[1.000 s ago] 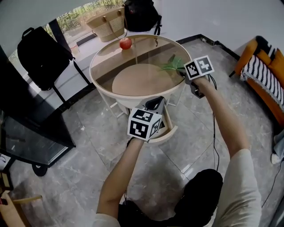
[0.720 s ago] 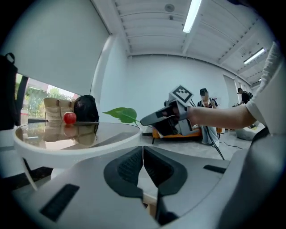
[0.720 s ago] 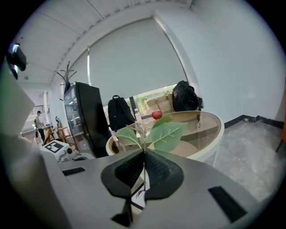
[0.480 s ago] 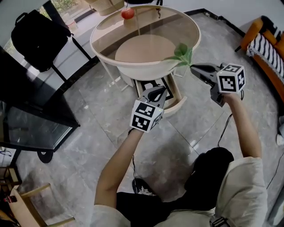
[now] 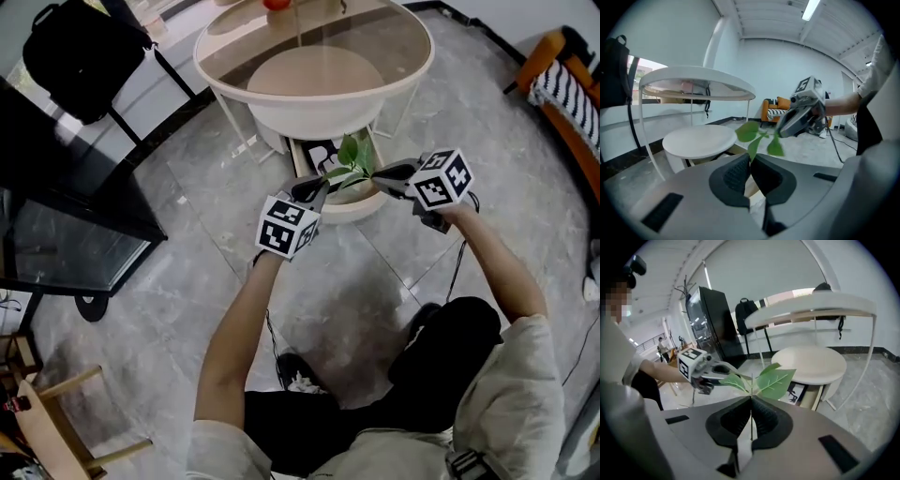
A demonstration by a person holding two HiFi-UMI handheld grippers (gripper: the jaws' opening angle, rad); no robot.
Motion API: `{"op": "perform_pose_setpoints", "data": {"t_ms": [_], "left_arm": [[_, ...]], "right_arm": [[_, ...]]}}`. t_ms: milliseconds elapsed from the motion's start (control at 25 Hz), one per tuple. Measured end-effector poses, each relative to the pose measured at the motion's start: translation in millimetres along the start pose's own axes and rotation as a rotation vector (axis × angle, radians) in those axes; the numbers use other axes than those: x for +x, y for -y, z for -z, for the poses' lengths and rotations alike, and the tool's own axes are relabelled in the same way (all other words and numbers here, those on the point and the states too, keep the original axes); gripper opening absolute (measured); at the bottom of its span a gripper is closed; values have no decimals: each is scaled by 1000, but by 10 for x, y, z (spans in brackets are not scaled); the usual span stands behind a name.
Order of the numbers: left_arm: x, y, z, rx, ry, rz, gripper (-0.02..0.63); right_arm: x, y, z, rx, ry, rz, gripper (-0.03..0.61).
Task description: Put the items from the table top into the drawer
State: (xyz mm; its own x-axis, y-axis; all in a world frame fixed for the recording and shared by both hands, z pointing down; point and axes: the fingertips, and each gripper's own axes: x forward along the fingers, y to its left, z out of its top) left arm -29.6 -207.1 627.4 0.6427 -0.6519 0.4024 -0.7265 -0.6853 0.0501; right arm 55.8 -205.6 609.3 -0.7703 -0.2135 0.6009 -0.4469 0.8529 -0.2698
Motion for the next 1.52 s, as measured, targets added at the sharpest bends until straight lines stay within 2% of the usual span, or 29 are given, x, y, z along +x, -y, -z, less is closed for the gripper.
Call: {"op": "perform_pose_setpoints", "data": {"t_ms": [160,360,560,760,920,960,1080,1120,1240,1320,1400,1520], "left_arm": [[-72,51,266,27,-82,40,21],[-101,6,349,-18,-80,22,21],[-274,-138,444,-108,-66,9,21],[-321,-291,545,-114,-65,-37,21],[-250,-241,653,-64,-91,-12,21],[-244,-234,673,-53,-99,-6,21],[-214,-231,678,-69,-91,2,21],[-207,-224,684,-67,-91,1,21],[-222,-218,760,4,-134,-24,21],[-224,-190,777,29,-146,-26,21],[-212,-137,752,24,-130,-8,21],[-187,-92,777,19,-128,10,21]], "right_arm": [[585,465,348,32,-147,73,37],[987,716,470,-1,-236,132,38],[1094,710,475,-35,-174,164,40],[930,666,369,-7,-20,160,40],[806,390,323,-50,119,132,38],[792,324,347,-42,155,154,38],[688,189,490,22,276,317,38],[690,90,575,22,290,345,38],[961,-306,991,-9,195,304,38],[1134,-424,1293,52,116,282,38],[1194,-410,1452,128,93,290,38],[1189,-274,1443,197,118,323,38]]}}
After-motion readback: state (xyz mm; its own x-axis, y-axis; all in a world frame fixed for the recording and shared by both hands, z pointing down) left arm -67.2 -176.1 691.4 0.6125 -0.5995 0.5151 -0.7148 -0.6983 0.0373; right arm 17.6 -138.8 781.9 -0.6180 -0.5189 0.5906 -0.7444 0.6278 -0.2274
